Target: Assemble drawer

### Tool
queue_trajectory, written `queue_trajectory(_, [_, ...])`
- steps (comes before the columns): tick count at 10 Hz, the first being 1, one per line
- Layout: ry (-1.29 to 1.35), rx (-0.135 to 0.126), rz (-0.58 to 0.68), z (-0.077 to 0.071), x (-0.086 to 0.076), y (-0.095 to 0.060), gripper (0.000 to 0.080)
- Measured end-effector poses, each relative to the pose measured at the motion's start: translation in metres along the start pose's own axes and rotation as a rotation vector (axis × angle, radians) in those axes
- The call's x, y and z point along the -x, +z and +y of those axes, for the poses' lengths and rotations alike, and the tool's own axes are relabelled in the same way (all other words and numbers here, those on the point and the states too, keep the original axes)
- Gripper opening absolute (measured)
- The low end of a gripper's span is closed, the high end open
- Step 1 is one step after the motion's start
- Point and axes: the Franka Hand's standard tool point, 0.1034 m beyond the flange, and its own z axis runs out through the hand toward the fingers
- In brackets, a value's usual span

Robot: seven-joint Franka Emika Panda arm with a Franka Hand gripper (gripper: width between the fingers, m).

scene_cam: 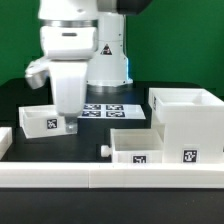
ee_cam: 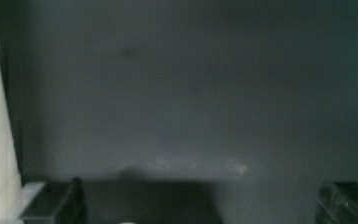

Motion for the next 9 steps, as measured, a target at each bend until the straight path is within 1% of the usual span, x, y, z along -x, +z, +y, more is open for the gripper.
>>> queue_trajectory(2, [0.012,0.002,0.027,0.004,0.011,0.004,0.0649])
queue_trajectory(3, [0.022,0.026,0.021,0.008,0.008,0.005,0.0649])
queue_trajectory(4, [0.025,0.02,0.028,0.011,0.0,0.01,0.0649])
queue_trajectory(5, [0.024,0.024,0.031,0.015,-0.003,0.013,0.0649])
queue_trajectory(6, [0.023,0.075,0.019,0.021,-0.004,0.015,0.0649])
queue_trajectory(7, [0.024,0.088,0.017,0.019,-0.005,0.018,0.0649])
queue_trajectory(8, [0.036,0.082,0.02,0.018,-0.008,0.02,0.0649])
queue_trajectory(9, [0.045,0.091,0.02,0.02,-0.01,0.019,0.0649])
